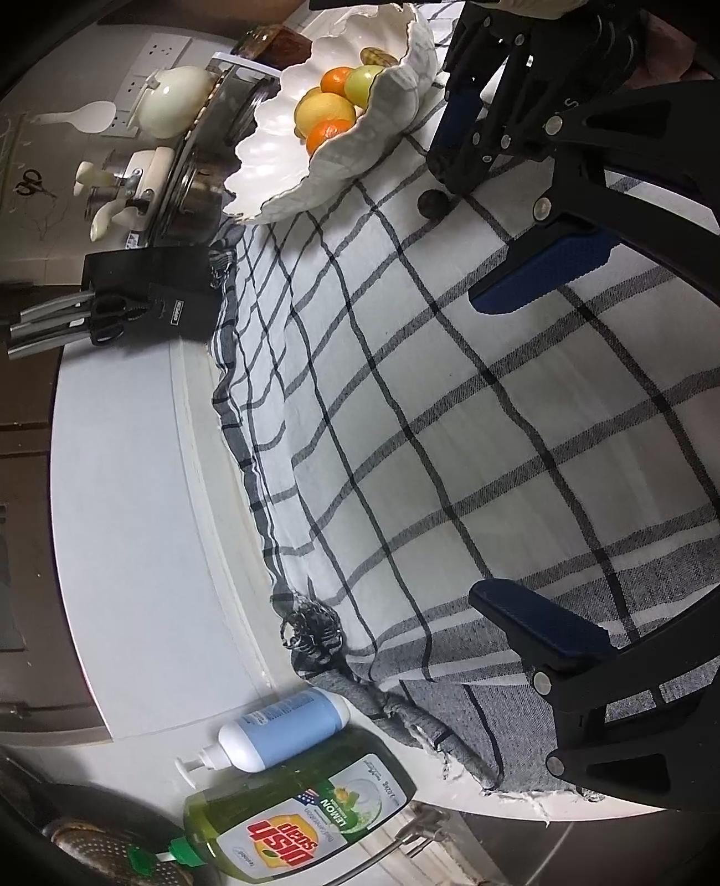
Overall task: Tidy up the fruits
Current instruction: 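Close the right tool on a dark plum, then grasp the other dark plum with the left tool while the right tool holds its plum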
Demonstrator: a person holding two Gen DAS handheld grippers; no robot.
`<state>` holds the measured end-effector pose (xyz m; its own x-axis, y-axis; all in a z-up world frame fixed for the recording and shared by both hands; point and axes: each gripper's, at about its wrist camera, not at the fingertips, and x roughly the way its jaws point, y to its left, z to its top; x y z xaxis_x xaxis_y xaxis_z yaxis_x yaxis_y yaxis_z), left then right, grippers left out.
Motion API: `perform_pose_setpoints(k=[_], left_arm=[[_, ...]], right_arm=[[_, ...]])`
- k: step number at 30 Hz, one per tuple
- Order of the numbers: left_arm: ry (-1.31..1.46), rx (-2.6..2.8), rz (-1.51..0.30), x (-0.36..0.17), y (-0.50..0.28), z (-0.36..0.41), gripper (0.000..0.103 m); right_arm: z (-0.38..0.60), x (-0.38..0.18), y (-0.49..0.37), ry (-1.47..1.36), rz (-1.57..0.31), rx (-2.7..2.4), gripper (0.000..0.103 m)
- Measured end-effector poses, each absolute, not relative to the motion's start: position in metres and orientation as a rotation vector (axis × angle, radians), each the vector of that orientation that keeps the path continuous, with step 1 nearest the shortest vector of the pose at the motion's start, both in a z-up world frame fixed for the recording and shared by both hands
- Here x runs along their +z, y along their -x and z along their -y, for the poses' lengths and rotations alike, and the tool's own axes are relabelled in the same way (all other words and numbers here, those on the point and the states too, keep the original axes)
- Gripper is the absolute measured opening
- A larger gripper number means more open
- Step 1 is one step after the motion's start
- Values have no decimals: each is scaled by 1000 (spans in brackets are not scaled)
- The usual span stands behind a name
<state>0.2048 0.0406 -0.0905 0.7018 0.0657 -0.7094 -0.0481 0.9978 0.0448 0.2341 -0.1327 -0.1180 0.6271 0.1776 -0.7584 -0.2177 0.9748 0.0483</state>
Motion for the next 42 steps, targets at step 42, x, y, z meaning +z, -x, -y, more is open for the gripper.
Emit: perform_pose_setpoints(k=[42], left_arm=[[-81, -227, -791, -87, -222, 46, 68]], right_arm=[[208, -59, -194, -38, -687, 70, 30]])
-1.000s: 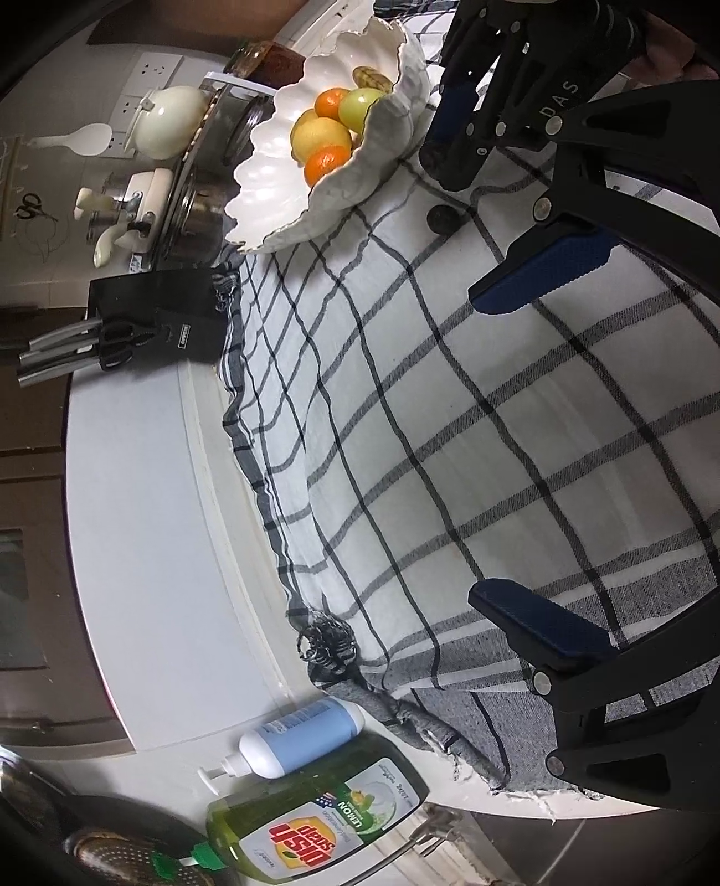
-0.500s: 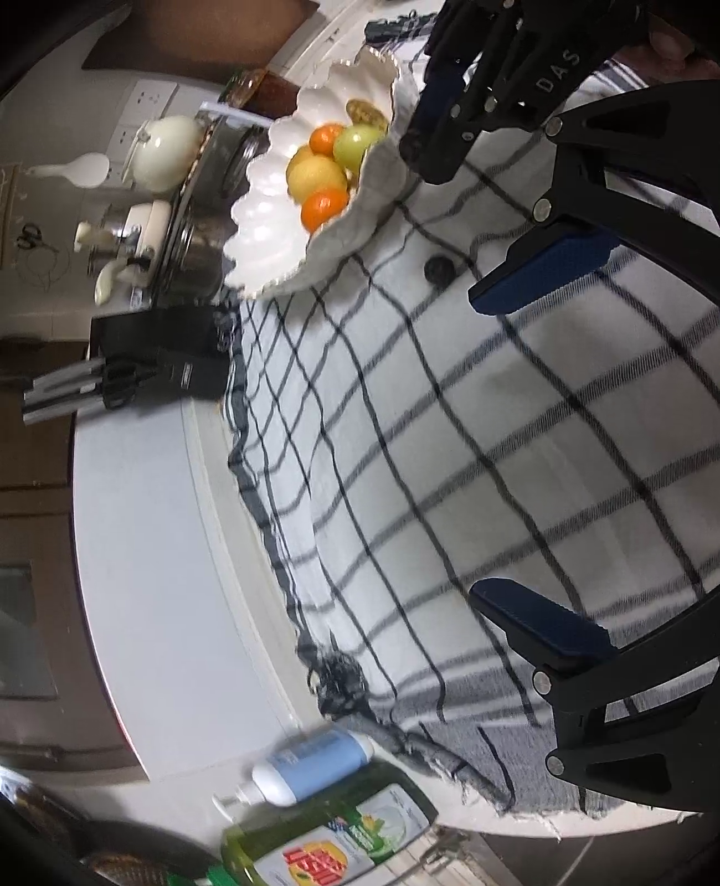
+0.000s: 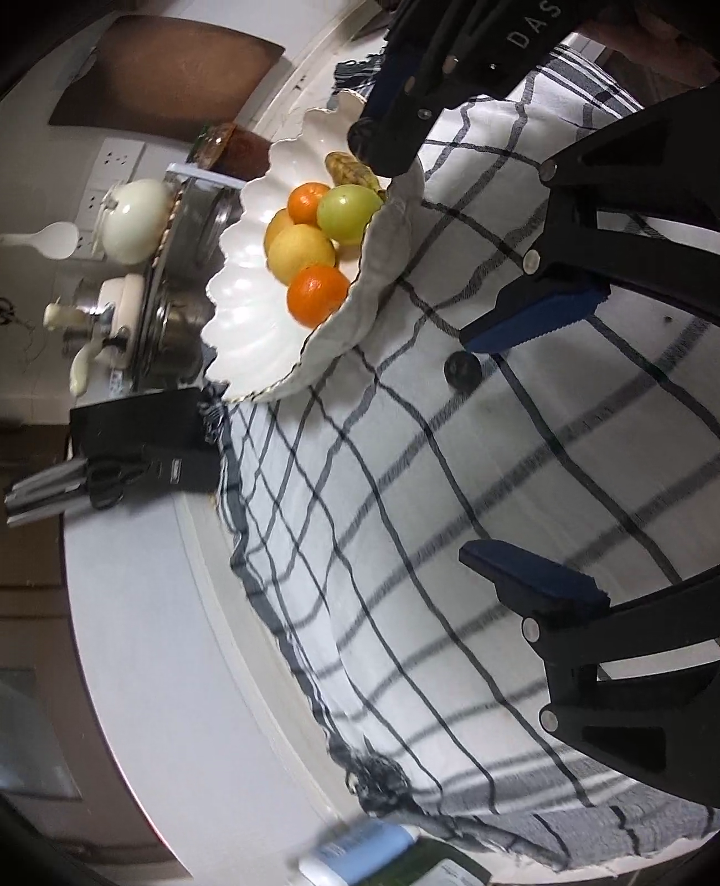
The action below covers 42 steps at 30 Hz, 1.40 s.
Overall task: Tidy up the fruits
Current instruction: 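Grasp the other dark plum with the left tool while the right tool holds its plum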
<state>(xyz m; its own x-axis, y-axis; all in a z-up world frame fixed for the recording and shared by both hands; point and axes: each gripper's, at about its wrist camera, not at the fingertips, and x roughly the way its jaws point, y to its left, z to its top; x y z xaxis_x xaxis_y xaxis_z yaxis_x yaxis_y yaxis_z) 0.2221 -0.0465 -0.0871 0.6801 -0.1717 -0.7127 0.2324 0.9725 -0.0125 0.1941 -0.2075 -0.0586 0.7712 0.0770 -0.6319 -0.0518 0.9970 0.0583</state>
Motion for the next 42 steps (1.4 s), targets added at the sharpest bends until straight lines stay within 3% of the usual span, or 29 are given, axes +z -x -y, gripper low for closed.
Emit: perform_pose_setpoints(k=[9, 17, 25, 31, 42], left_arm=[[-100, -305, -839, -99, -241, 68, 61], [-119, -346, -888, -111, -255, 76, 40], [-119, -369, -916, -120, -262, 80, 35], [-127, -377, -919, -122, -264, 84, 22], [-122, -359, -878, -101, -253, 77, 21]], right_arm=[[219, -55, -203, -45, -674, 32, 30], [223, -51, -215, -36, -655, 8, 30], [225, -54, -225, -42, -656, 15, 30], [228, -57, -227, -48, -660, 10, 30], [231, -47, -218, -62, -643, 15, 30]])
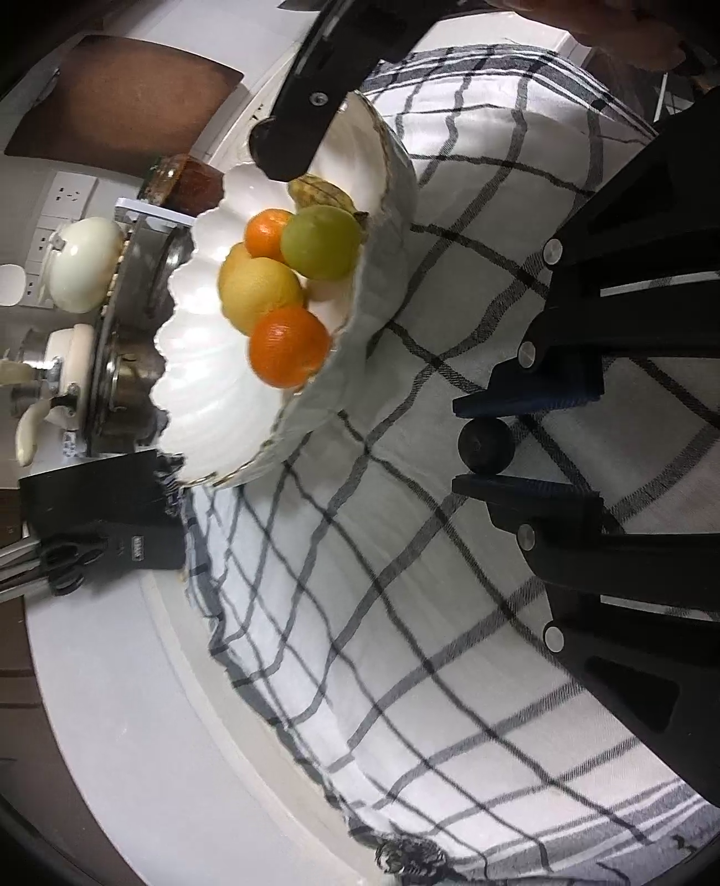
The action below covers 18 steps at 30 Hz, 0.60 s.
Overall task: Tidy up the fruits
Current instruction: 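Grasp the other dark plum with the left tool while the right tool holds its plum, then carry both dark plums over the white bowl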
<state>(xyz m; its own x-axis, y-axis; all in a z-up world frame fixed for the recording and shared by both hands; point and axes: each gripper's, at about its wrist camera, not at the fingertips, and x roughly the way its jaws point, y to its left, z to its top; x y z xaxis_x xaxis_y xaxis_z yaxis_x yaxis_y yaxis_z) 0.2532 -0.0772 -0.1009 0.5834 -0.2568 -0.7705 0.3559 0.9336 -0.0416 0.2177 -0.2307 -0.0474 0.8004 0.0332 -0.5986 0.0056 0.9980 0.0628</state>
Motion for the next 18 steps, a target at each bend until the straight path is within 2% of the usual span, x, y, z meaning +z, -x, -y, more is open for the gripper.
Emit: perform_pose_setpoints(k=[18], left_arm=[[-114, -374, -714, -28, -263, 101, 21]], right_arm=[[266, -15, -213, -95, -589, -36, 30]])
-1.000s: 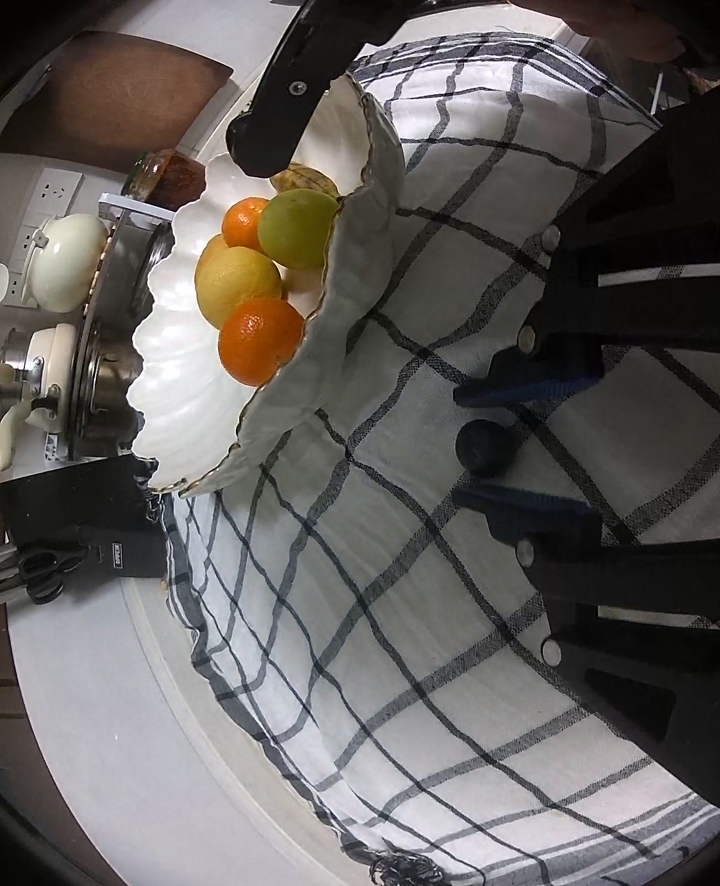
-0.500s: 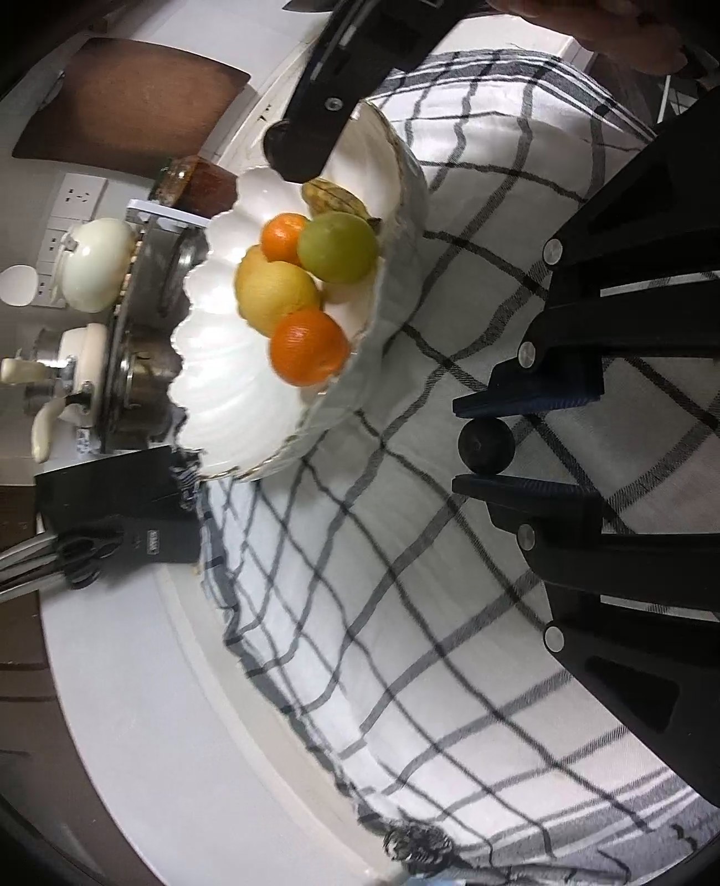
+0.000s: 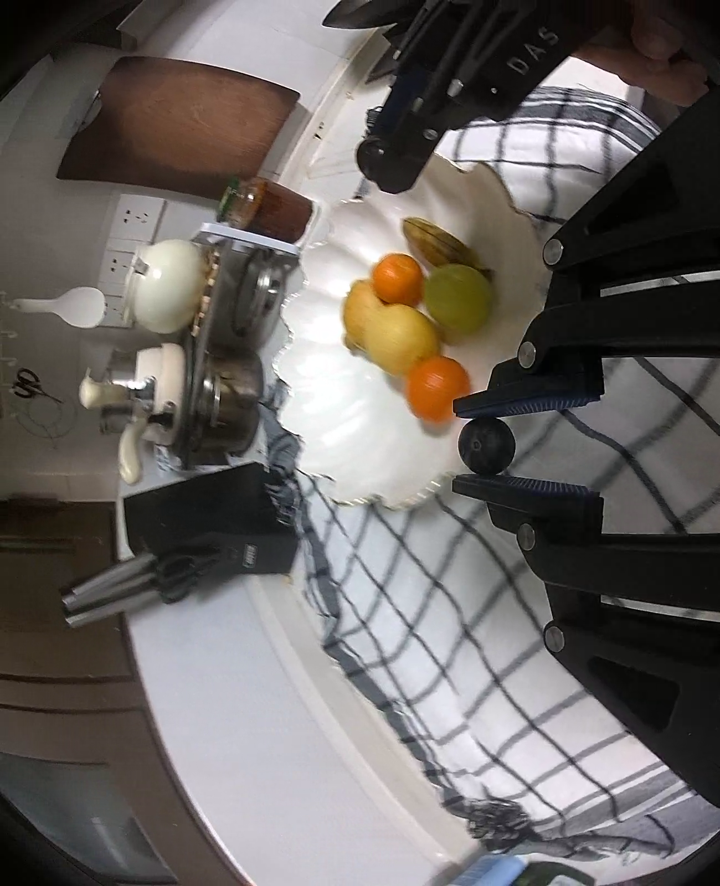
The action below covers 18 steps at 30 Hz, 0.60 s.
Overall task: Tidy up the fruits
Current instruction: 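Carry both dark plums over the white bowl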
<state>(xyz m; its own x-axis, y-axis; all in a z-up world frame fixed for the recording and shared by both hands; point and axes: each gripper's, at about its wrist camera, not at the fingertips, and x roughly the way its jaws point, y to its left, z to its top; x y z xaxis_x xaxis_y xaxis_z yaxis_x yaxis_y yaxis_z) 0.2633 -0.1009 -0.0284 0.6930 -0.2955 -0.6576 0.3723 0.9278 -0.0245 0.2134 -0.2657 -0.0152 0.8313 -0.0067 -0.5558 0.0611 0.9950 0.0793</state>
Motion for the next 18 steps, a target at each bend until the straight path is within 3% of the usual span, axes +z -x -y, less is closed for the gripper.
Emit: perform_pose_setpoints(k=[18], left_arm=[[-148, -400, -663, -22, -332, 142, 21]], right_arm=[[301, -27, -276, -97, -638, -48, 30]])
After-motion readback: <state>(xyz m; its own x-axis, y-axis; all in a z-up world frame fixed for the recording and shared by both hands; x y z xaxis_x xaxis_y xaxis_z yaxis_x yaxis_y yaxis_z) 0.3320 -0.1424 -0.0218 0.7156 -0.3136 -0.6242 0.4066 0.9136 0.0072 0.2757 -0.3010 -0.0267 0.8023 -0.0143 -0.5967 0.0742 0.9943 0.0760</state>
